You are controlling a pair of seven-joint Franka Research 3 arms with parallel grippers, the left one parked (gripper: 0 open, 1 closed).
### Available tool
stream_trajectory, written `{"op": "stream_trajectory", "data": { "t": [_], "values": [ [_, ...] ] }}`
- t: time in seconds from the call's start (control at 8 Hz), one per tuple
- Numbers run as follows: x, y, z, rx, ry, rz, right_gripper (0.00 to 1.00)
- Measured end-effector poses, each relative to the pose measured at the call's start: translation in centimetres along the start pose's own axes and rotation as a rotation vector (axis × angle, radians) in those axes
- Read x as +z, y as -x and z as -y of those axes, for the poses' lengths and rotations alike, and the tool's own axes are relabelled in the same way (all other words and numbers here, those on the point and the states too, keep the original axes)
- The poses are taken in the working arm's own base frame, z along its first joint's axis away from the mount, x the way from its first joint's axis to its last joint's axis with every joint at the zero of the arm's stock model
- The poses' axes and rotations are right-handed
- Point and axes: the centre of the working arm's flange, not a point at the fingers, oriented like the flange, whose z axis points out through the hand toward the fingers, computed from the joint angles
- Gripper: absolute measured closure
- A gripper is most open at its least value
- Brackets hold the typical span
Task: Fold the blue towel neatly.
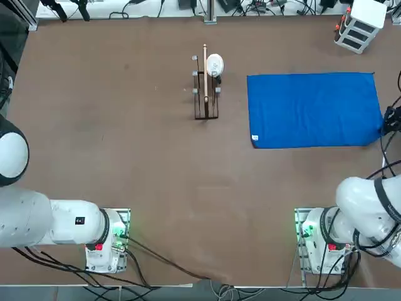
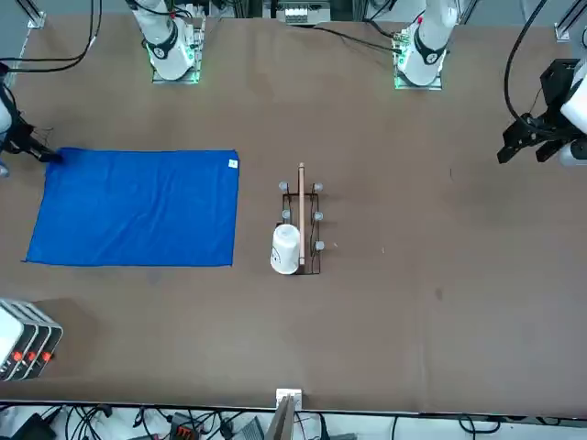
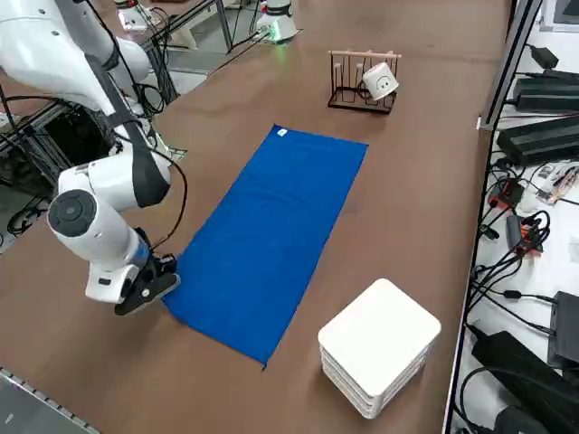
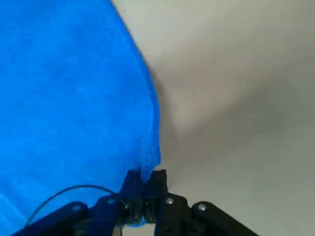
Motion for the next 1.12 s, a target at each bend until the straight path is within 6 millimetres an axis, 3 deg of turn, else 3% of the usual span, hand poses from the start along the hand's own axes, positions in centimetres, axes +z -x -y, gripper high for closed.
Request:
{"op": "stream_trajectory", "data": {
  "t": [0.5,1.12],
  "values": [
    [-1.7,-0.1,4.8,-0.13,0.004,0.04,0.97],
    [-5.2,1.1,14.9,-0.304,0.024,0.117,0.97]
  ]
}}
